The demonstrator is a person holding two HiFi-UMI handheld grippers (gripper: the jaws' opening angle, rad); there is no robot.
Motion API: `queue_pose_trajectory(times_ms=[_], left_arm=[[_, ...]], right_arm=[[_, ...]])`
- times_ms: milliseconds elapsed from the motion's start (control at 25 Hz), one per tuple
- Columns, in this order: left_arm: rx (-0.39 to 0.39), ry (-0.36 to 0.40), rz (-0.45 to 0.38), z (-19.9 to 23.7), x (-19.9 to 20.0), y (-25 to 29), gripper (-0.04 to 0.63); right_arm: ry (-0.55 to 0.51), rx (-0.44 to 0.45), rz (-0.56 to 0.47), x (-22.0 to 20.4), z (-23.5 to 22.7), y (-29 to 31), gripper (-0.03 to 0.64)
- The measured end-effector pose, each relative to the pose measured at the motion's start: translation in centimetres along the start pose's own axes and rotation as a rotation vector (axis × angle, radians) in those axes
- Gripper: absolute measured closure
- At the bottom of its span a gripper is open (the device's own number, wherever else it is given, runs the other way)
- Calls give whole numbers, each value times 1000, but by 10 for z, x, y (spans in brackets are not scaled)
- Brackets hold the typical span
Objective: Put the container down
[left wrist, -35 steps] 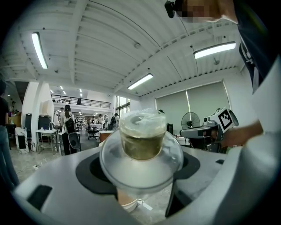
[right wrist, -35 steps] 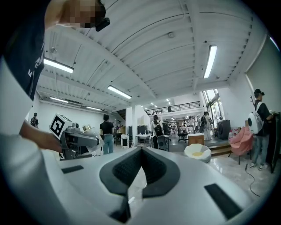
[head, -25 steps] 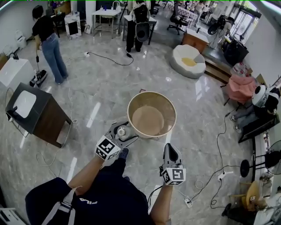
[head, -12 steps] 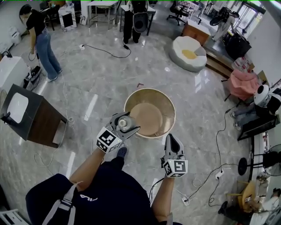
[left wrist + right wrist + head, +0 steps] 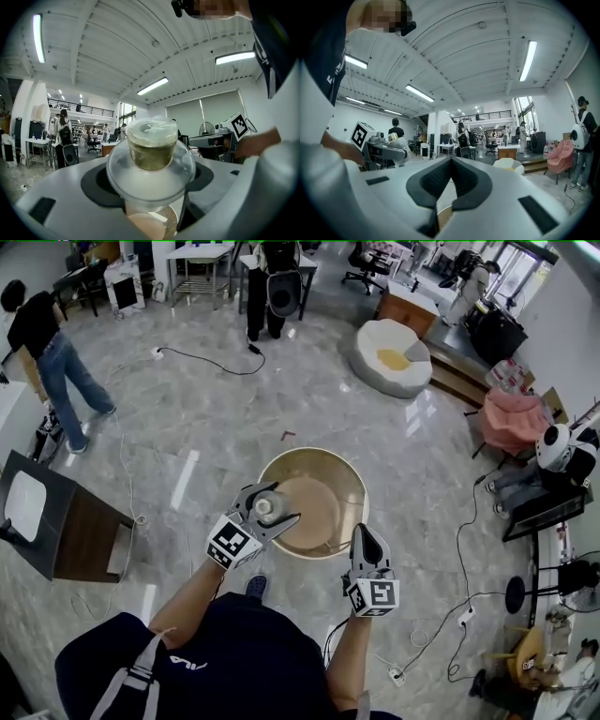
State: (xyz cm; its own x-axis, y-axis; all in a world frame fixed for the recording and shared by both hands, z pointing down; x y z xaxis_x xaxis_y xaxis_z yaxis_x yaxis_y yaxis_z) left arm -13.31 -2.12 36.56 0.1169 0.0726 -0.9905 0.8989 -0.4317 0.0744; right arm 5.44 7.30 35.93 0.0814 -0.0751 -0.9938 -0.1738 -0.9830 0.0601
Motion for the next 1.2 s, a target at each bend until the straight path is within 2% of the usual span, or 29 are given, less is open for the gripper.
queue_pose_trajectory(times_ms=[240,560,1200], left_arm=[[-41,-2,11,15,-8,23,238],[-59,-22,15,17,-9,42,238],[18,-22,33,-24,3,70,238]], right_arm=[[-5,-34,1,-1,-14,24,591],[13,-52,6,-3,-32,30,591],[9,54,25,-2,-74,20,591]])
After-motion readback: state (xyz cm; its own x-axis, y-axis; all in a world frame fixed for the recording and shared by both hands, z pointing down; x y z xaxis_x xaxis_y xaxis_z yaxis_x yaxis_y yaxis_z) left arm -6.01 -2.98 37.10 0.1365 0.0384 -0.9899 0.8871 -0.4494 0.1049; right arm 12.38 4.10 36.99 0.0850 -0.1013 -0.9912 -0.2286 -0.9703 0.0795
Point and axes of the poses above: the fingertips, and each gripper's own axes: y forward along the fingers, z to its left, x out of its top, the point moved 4 cm from there along -y, backward along the fingers, and after that the axes turned 5 degrees about y, right-handed, at the moved point
